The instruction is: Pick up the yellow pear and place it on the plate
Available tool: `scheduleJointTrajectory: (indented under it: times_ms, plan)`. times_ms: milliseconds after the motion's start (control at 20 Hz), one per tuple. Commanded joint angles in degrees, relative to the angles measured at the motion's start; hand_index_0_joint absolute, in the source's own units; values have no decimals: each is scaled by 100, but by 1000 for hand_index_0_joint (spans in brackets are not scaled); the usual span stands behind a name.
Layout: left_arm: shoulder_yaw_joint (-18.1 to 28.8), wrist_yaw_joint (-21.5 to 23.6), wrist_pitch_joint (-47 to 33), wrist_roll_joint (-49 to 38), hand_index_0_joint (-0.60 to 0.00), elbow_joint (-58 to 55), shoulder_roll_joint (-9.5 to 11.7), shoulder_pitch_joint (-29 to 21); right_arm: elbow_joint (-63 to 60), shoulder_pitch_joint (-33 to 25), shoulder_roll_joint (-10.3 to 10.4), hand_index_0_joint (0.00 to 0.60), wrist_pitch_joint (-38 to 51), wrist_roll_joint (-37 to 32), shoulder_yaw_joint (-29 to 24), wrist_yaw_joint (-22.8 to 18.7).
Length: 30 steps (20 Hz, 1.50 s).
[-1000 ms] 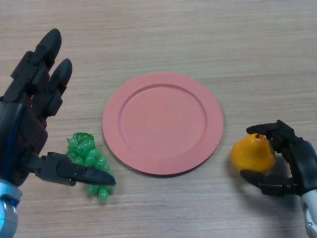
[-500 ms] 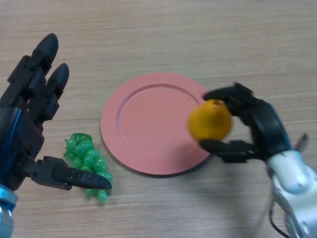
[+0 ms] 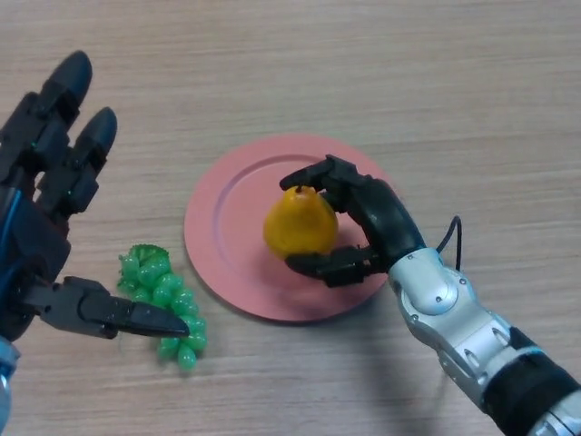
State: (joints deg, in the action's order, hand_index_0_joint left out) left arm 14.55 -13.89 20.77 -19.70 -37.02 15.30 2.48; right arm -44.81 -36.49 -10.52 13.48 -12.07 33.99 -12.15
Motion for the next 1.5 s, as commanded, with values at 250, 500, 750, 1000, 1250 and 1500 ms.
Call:
scheduleJointTrajectory:
  times_ms: [250, 500, 750, 1000, 1250, 1500]
  plan:
    - [424, -93, -672, -67, 0, -34, 177, -238, -661, -935, -36, 400, 1024, 17, 375, -762]
    - [295, 111, -1112, 173, 0, 40, 126, -303, -414, -862, -36, 0, 1028, 195, 99, -749]
    - [288, 197, -994, 101, 0, -196, 116, -163, 890, -384, -36, 0, 340, 515, -745, -261]
    - [332, 137, -1335, 91, 0, -137, 4, -30, 4491, 1211, -36, 0, -1648, 979, -2141, 947]
    - [206, 73, -1030, 310, 0, -53, 127, -177, 7171, 2721, -69, 0, -2946, 977, -3069, 1933]
    - [41, 73, -994, 510, 0, 27, 163, -340, 8436, 3669, -308, 0, -3015, 1001, -3756, 2161]
